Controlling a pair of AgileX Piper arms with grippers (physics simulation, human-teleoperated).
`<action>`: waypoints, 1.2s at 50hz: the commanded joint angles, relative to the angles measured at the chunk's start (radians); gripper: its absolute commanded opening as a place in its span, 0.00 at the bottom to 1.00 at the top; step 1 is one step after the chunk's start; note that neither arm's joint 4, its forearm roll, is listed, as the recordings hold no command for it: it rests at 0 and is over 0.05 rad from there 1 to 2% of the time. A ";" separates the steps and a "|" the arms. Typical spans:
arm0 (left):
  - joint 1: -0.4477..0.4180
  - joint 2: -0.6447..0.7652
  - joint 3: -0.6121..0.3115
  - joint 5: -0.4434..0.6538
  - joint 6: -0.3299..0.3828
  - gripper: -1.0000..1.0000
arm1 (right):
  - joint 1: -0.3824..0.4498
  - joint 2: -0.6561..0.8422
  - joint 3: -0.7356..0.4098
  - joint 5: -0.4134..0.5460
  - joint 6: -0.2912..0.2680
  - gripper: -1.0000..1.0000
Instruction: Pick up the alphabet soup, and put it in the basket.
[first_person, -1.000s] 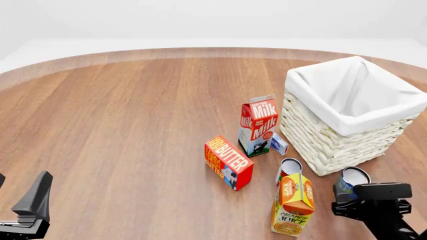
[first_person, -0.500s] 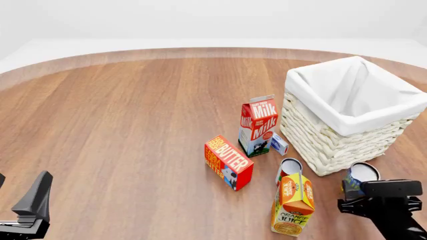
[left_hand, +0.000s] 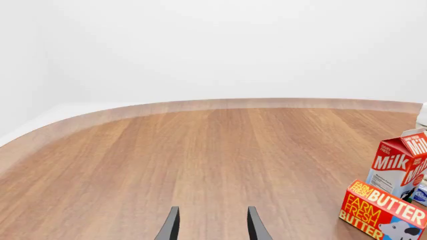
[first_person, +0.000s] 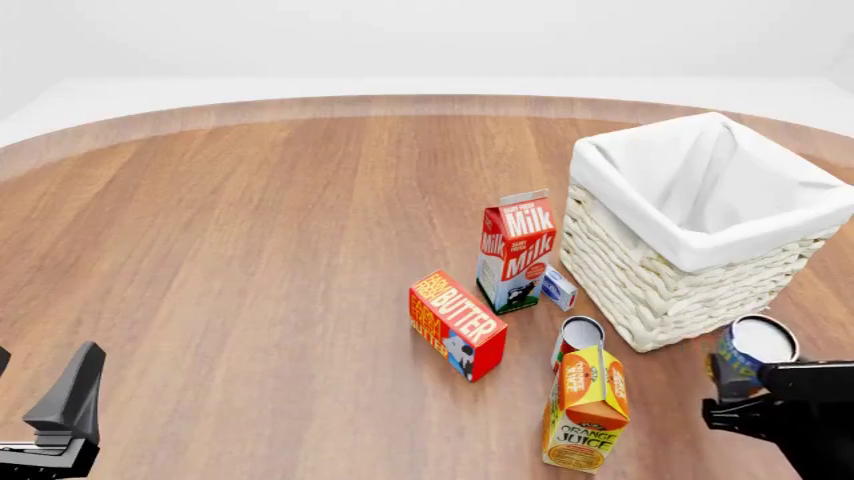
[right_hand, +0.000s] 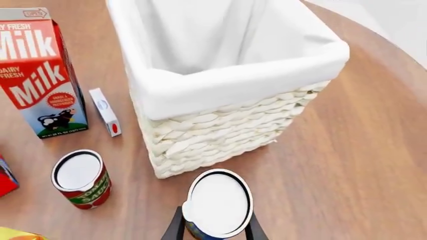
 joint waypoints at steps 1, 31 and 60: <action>0.000 0.000 0.000 0.000 0.000 1.00 | -0.002 -0.148 0.000 0.123 0.019 0.00; 0.000 0.000 0.000 0.000 0.000 1.00 | 0.008 -0.527 0.000 0.418 0.007 0.00; 0.000 0.000 0.000 0.000 0.000 1.00 | 0.049 -0.696 -0.066 0.530 -0.004 0.00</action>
